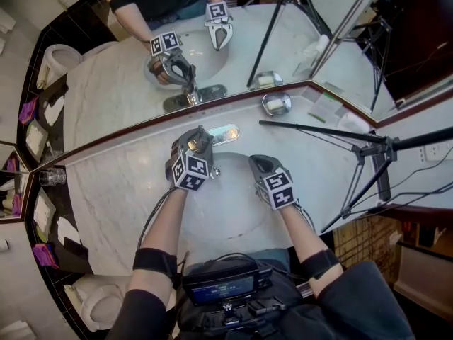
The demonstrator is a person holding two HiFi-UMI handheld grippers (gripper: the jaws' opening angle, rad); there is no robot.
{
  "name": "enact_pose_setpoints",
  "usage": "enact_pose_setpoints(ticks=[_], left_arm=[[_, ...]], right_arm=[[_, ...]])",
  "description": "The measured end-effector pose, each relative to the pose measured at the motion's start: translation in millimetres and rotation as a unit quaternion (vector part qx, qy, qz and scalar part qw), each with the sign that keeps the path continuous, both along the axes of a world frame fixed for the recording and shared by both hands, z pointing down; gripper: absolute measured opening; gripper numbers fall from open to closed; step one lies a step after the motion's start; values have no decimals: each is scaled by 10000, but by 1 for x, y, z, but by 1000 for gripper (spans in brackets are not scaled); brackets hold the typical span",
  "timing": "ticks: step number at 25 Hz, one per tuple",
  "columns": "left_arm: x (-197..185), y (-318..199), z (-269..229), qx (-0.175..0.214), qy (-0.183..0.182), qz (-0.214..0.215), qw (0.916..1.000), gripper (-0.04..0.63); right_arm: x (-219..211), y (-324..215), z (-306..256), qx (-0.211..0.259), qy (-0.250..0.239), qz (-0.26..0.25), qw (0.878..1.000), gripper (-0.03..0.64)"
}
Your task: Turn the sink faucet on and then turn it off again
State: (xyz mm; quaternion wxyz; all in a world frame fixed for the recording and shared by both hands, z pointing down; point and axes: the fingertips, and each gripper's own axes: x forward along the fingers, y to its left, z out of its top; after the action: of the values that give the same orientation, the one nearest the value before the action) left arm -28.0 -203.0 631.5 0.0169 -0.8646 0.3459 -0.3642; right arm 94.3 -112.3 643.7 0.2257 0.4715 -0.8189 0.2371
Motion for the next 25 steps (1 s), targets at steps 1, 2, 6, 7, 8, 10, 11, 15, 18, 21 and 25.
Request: enact_pose_setpoints(ticks=[1,2,6,7,8,10,11,15,18,21,25], left_arm=[[-1,1,0,4,-40,35,10000,190],[-1,3,0,24,-100,76,9999,190],[-7,12,-5,140,-314,225,9992,189],[-10,16,-6,170,-365,267,9988,189],[-14,19,-8,197,-413,298,9985,187],[-24,27,-11,234,-457,294,9983,188],[-30,30,-13,252,-440,244,9984,187],[-55,40,-32,355,-78,-291,9989,74],[-73,46,-46,338,340,-795,9957,3],[-89,54,-58,237,755,-1160,9901,3],[-118,66,-70,21,1462,-1784,9730,3]], right_arm=[[-1,0,-1,6,-4,-7,10000,20],[-2,0,-2,15,-9,-14,10000,20],[-8,1,-5,51,-25,-74,10000,20],[-10,2,-7,56,-27,-92,9999,20],[-13,2,-8,63,-33,-112,9999,20],[-18,1,-12,90,-55,-146,9998,20],[-20,0,-12,109,-62,-168,9998,20],[-28,-1,-12,144,-44,-293,9995,20],[-33,-1,-16,172,-38,-348,9992,20],[-40,0,-22,207,-53,-412,9989,20],[-43,0,-25,308,-31,-450,9985,20]])
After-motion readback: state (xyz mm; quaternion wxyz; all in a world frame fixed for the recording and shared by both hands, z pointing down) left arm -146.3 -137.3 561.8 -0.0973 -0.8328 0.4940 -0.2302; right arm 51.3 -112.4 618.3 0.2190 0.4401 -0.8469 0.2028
